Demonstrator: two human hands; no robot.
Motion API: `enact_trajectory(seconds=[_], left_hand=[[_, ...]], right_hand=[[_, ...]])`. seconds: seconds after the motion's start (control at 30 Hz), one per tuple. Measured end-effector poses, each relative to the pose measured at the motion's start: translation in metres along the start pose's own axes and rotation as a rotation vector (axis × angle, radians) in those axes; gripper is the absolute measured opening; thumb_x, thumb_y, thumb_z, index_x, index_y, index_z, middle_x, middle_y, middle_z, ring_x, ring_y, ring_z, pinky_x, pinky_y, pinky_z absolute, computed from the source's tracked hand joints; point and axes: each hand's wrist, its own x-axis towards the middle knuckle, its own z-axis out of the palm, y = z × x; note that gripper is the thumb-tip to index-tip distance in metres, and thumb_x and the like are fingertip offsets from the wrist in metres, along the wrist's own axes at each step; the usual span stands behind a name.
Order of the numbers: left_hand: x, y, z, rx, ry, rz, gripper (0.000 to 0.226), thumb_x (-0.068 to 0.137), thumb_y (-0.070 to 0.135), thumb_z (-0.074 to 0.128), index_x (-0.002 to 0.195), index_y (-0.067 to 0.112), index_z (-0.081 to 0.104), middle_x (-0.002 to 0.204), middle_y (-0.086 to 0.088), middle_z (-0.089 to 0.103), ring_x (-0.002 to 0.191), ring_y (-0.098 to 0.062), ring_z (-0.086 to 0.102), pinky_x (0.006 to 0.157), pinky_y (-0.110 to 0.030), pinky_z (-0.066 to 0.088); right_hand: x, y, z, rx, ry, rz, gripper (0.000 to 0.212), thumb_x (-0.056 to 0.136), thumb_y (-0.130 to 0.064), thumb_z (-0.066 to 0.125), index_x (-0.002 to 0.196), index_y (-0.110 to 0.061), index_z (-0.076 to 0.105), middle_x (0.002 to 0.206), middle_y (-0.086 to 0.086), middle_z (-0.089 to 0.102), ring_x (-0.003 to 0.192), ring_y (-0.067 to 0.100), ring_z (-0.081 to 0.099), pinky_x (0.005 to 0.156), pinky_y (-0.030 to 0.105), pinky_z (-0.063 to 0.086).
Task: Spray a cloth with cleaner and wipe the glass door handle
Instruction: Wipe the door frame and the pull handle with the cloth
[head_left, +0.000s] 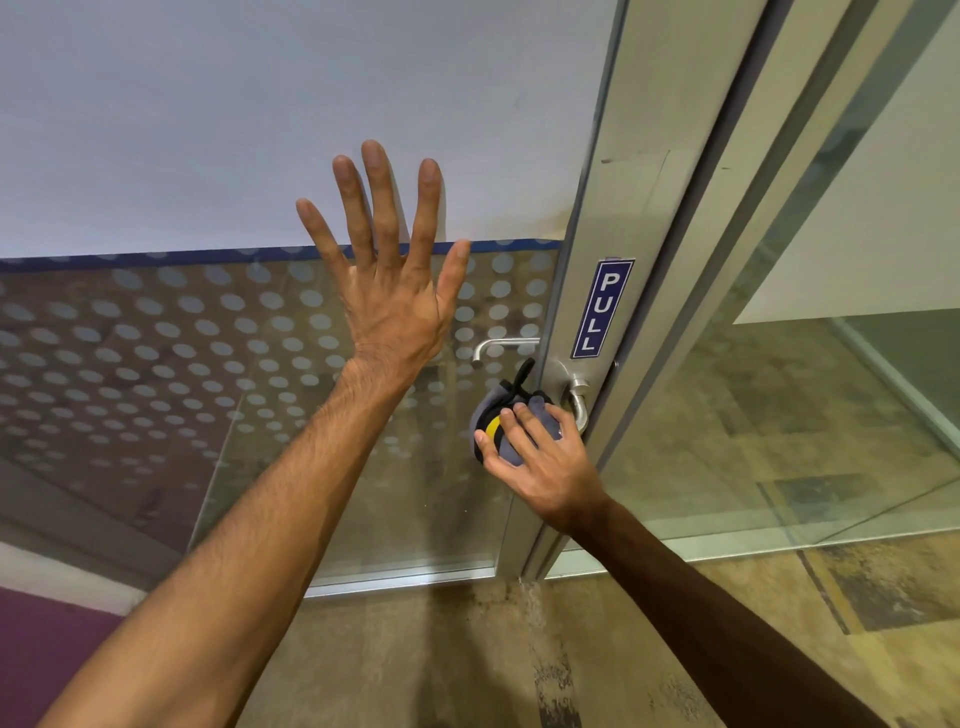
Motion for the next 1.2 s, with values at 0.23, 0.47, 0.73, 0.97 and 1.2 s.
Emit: enact_trajectory(seconds=[0.23,0.47,0.73,0.97,1.2], left_hand=[[0.0,0.0,-0.001,-0.011,0.002,0.006,0.066,0.108,0.059,0.032,0.162,0.024,0.017,0.163,-0.021,0.017,0.151,-0.044,0.02,0.125,-0.06,-0.015],[0.0,0.001,-0.004,-0.012,-0.021,-0.008,0.067,0.108,0.059,0.036,0.162,0.023,0.021,0.164,-0.02,0.015,0.152,-0.044,0.019,0.125,-0.06,-0.014],[0.0,0.0,-0.003,-0.007,-0.019,-0.017,0.067,0.109,0.058,0.037,0.163,0.023,0.02,0.164,-0.021,0.017,0.152,-0.045,0.019,0.125,-0.059,-0.017],[-0.001,0.0,0.001,-0.024,0.01,-0.015,0.078,0.108,0.057,0.042,0.166,0.027,0.0,0.165,-0.022,0.015,0.153,-0.046,0.017,0.125,-0.057,-0.019],[-0.001,-0.001,0.003,-0.033,0.026,-0.012,0.081,0.107,0.058,0.043,0.166,0.027,-0.004,0.164,-0.023,0.015,0.152,-0.047,0.016,0.124,-0.055,-0.023]], right_hand=[[-0.016,0.012,-0.008,-0.02,-0.005,-0.085,0.039,0.11,-0.007,0.037,0.118,-0.015,0.074,0.117,0.022,0.075,0.113,0.039,0.072,0.091,0.061,0.056],[-0.031,0.028,-0.019,-0.098,-0.241,-0.11,0.05,0.071,-0.011,0.085,0.119,-0.017,0.072,0.12,0.022,0.073,0.114,0.04,0.071,0.091,0.064,0.055],[-0.049,0.052,-0.028,-0.024,-0.201,-0.061,0.045,0.067,-0.011,0.091,0.11,-0.015,0.078,0.113,0.023,0.075,0.11,0.042,0.072,0.089,0.066,0.055],[-0.056,0.058,-0.035,0.067,-0.196,-0.005,0.053,0.069,-0.004,0.088,0.12,-0.011,0.076,0.122,0.028,0.072,0.116,0.046,0.068,0.093,0.066,0.055],[-0.062,0.049,-0.067,1.108,0.054,1.014,0.055,0.084,-0.001,0.079,0.134,-0.018,0.064,0.13,0.008,0.068,0.12,0.017,0.065,0.101,0.039,0.054]])
